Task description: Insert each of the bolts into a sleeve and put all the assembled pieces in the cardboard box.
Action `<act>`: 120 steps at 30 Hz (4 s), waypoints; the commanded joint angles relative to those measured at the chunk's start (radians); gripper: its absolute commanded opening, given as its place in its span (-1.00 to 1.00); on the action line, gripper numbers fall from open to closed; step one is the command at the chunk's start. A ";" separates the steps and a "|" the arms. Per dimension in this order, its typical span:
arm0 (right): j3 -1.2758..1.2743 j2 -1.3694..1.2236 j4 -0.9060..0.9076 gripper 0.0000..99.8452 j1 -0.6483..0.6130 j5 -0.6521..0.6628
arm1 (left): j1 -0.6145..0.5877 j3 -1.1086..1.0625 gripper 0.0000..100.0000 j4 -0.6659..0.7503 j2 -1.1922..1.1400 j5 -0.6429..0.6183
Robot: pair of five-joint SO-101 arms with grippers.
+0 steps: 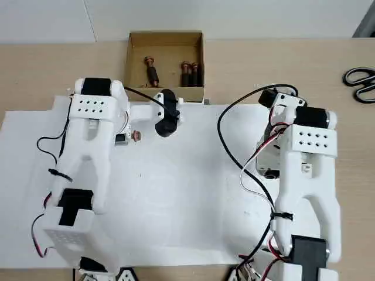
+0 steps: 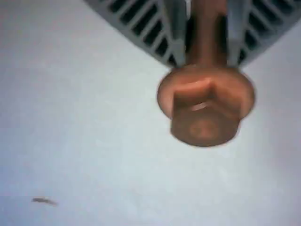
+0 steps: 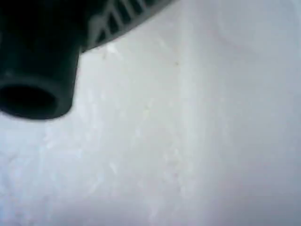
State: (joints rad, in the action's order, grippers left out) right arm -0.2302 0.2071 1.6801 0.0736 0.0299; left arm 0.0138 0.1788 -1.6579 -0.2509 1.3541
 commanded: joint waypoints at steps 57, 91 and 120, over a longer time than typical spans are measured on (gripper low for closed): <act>-0.896 1.383 -0.633 -0.99 -0.495 -0.132 | 0.124 -1.132 -0.99 0.847 1.623 -2.067; -1.066 1.610 -0.588 -0.99 -0.840 0.006 | 0.399 -1.293 -0.99 0.680 1.949 -2.157; -1.068 1.601 -0.627 -0.99 -0.908 0.008 | 0.474 -1.360 -0.99 0.779 1.953 -2.113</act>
State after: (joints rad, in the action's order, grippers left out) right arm -1.3027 1.7998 1.0787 -0.8270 0.0269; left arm 0.4849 -1.1914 -0.8938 1.6947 -0.7879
